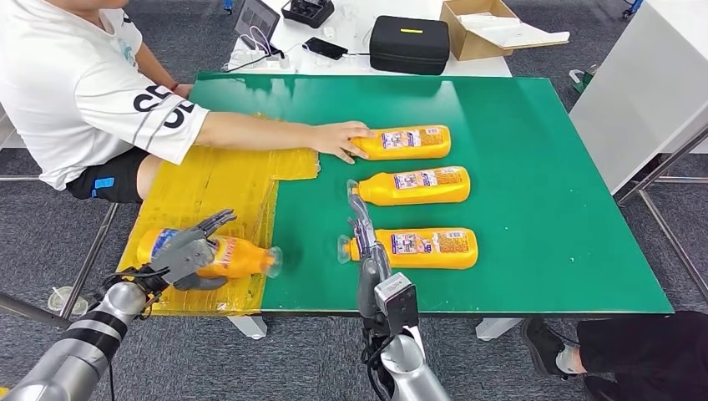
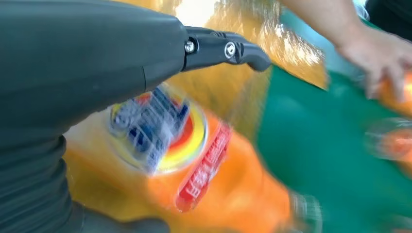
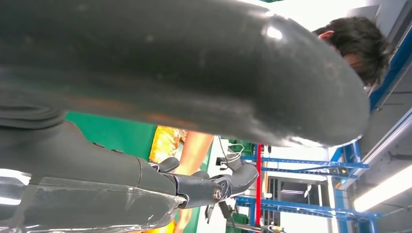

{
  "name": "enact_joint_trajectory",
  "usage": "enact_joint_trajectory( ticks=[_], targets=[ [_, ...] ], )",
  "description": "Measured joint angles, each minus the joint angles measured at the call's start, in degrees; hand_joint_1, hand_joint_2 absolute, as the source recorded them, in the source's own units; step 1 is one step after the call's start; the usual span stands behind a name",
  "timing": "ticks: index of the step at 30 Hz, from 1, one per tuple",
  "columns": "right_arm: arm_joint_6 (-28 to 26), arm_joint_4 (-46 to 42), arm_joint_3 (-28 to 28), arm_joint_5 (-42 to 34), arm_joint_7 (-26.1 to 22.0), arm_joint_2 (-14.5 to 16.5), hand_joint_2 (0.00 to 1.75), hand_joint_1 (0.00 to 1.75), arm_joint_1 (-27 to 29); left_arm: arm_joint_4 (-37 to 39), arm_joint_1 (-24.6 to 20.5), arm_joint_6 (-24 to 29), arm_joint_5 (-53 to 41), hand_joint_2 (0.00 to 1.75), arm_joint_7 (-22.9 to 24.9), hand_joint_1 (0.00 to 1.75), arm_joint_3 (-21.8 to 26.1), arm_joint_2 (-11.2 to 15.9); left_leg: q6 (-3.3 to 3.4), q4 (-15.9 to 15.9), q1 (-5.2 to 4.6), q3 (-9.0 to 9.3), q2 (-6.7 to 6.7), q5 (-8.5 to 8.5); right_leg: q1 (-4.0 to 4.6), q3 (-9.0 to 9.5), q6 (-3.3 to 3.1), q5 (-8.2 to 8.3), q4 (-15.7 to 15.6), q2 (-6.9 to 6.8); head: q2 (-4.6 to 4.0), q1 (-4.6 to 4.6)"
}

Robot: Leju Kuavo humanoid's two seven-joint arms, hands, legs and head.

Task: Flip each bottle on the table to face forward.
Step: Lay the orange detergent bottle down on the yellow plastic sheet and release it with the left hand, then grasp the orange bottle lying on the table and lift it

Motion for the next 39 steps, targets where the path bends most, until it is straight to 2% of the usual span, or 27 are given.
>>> enact_joint_trajectory(
  ticks=[5,10,15,20,23,25,27,30,33,36,39],
  targets=[
    [0.0,0.8,-0.5,0.0,0.1,0.1,0.00,0.00,-0.3,-2.8,1.9,-3.3,3.6,1.75,-0.2,0.00,-0.3,1.0,-0.01,0.0,0.00,0.02,-0.07,0.00,0.01,0.05,0.00,-0.04,0.0,-0.01,0.00,0.01],
    [-0.2,1.7,-1.6,-1.2,0.5,0.1,0.00,0.00,-0.7,-5.9,3.5,-7.7,8.1,1.75,-0.3,0.00,-1.0,3.2,-0.02,0.0,0.03,0.05,-0.04,0.01,0.04,0.04,-0.02,-0.02,0.0,0.00,0.00,0.02],
    [0.1,2.9,-2.7,-2.1,0.7,0.1,0.00,0.00,-1.3,-7.0,3.7,-7.7,8.4,1.75,-0.3,0.00,-2.5,4.7,-0.03,0.0,0.04,0.06,0.01,0.01,0.05,0.03,-0.05,0.00,0.0,0.01,0.00,0.02],
    [0.1,3.7,-3.1,-2.1,0.8,0.1,0.00,0.00,-1.6,-7.2,3.7,-7.3,8.3,1.75,-0.3,0.00,-3.0,5.0,-0.03,0.0,0.04,0.06,0.01,0.00,0.05,0.02,-0.05,0.00,0.0,0.01,0.00,0.03],
    [0.1,4.1,-3.2,-1.9,0.8,0.1,0.00,0.00,-1.7,-7.2,3.7,-5.1,8.8,1.75,-0.3,0.00,-3.5,4.9,-0.04,0.0,0.04,0.06,0.02,0.00,0.04,-0.02,-0.05,0.00,0.0,0.01,0.01,0.02],
    [-0.9,4.2,-3.3,-0.6,1.2,0.1,0.87,0.00,-1.7,-7.3,4.1,-0.9,11.0,1.75,-0.2,0.00,-3.3,4.0,-0.04,0.0,0.03,0.05,0.02,0.00,0.04,-0.07,-0.05,0.00,0.0,0.01,0.00,0.01],
    [-3.1,4.3,-3.2,3.2,3.1,-0.1,1.75,0.00,-1.9,-7.9,4.9,4.8,14.9,1.75,0.0,0.00,-1.0,1.2,-0.03,0.0,0.02,-0.01,0.01,0.03,0.03,-0.14,-0.03,0.01,0.0,0.00,0.01,0.00],
    [-7.0,4.7,-2.7,15.9,10.5,-1.8,1.75,0.00,-3.4,-11.4,6.1,15.1,20.8,1.75,0.1,0.00,7.8,-5.5,0.00,0.0,-0.01,-0.18,-0.03,0.09,-0.01,-0.20,0.04,0.08,0.0,-0.01,0.01,0.03],
    [-7.7,5.6,-2.3,25.5,16.7,-4.7,1.75,0.00,-6.2,-18.0,6.8,24.2,22.0,1.75,0.2,0.00,16.8,-11.2,0.03,0.0,-0.12,-0.24,0.01,0.09,-0.11,-0.23,0.12,0.15,0.0,0.02,0.00,0.01],
    [-5.9,6.5,-2.5,29.6,20.9,-8.1,1.75,0.00,-9.5,-24.7,7.8,28.3,21.2,1.75,0.2,0.00,23.0,-14.9,0.04,0.1,-0.16,-0.24,0.01,0.10,-0.15,-0.26,0.14,0.16,0.0,0.02,0.00,0.01],
    [-5.2,7.1,-2.6,30.4,21.9,-10.0,1.75,0.00,-11.5,-28.7,8.8,29.2,20.8,1.75,0.2,0.00,26.3,-16.9,0.03,0.1,-0.12,-0.25,-0.01,0.09,-0.12,-0.26,0.13,0.14,0.0,0.02,0.01,0.00]
  ],
)
